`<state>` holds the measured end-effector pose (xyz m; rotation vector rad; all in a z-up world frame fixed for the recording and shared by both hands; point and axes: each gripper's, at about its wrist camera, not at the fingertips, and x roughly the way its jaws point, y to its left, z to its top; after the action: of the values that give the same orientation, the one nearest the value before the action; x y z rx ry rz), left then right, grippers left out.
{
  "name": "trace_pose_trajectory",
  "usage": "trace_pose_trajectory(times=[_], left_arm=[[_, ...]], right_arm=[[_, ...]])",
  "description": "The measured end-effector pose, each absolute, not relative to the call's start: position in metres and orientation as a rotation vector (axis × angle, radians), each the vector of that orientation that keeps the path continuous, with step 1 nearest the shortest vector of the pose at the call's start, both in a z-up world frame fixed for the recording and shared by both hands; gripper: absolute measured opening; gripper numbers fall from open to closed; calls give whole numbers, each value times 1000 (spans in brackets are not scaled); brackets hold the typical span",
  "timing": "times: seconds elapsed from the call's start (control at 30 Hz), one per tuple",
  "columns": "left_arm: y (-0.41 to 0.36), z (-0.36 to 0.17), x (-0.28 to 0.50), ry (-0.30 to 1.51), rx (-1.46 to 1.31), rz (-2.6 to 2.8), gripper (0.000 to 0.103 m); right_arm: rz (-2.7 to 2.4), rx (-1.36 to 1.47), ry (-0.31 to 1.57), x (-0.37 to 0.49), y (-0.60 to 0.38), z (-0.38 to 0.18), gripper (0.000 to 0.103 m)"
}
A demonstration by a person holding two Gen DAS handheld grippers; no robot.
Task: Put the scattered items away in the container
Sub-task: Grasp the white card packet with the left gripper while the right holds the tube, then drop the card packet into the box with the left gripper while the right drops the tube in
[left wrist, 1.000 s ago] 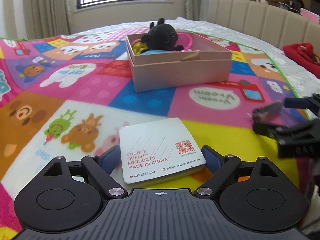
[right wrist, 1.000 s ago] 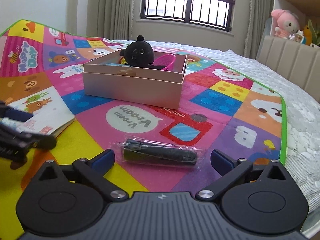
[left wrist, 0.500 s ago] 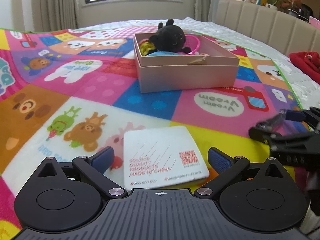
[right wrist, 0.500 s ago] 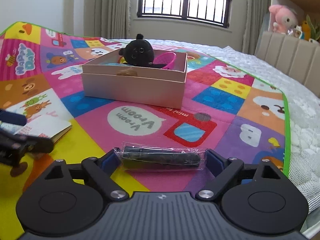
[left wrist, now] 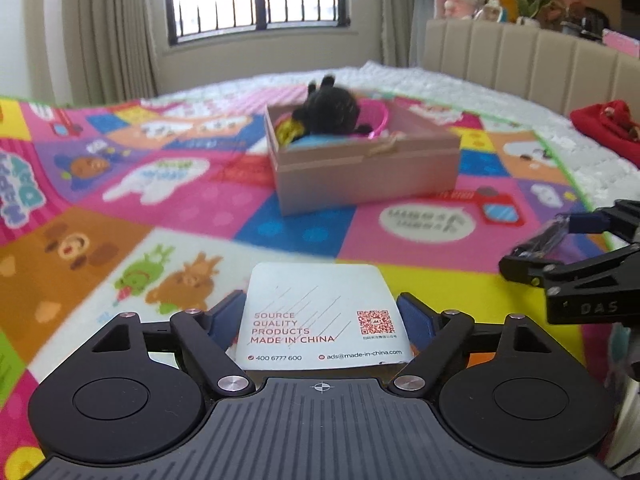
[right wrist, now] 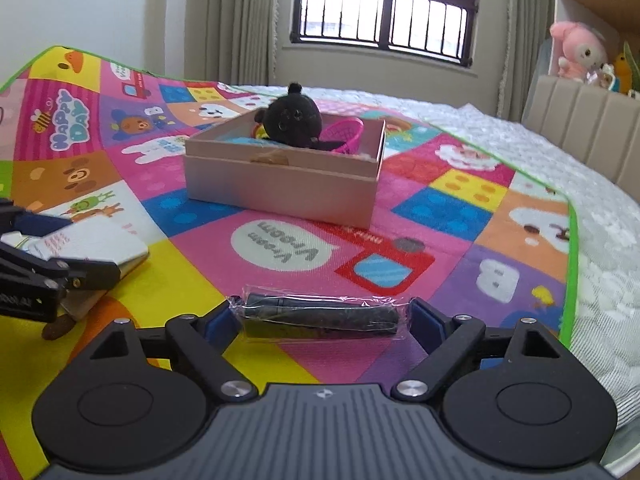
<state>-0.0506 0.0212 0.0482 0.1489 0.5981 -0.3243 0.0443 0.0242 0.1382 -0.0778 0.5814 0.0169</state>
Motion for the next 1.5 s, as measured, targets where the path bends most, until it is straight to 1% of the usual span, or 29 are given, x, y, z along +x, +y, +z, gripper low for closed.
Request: trace_pose_trajectory(times=[0.2,0.4,0.5,0.63,0.7,0.8,0.83,0.87,0.9,0.93,1.0,1.13,1.5], left_arm=[[9,97,-50,454,169,-383,86],[-24,132,-13,330,250,-464,86],[-44,133,19,314,269,-500,86],[-75,127,71,370,242,-572,86],[-93,117,99,399,244,-569,86],[-108,91,136,493,231,-575,87],[-109,84,142,504,225,-579,88],[-105,80,141,501,218,-584,93],[-99,79,138,492,197,-592,96],[-93,80,134,482,167,-602,96],[-76,86,119,458,112,-612,99],[-42,88,92,434,98,-544,101],[31,59,56,571,-48,-398,103]], right_arm=[[22,-59,518,43,5,169,87],[19,-72,350,46,-14,228,87],[5,-71,261,49,-25,255,87],[-16,-68,215,57,-38,271,87],[-33,-66,218,65,-44,270,87],[-52,-61,254,79,-50,261,87],[-55,-61,269,83,-52,257,87],[-57,-61,282,88,-54,253,87],[-60,-60,295,93,-55,250,87],[-62,-58,308,98,-57,246,87],[-62,-53,328,106,-58,240,87],[-36,-49,361,132,-50,228,87],[95,-106,401,228,32,191,87]])
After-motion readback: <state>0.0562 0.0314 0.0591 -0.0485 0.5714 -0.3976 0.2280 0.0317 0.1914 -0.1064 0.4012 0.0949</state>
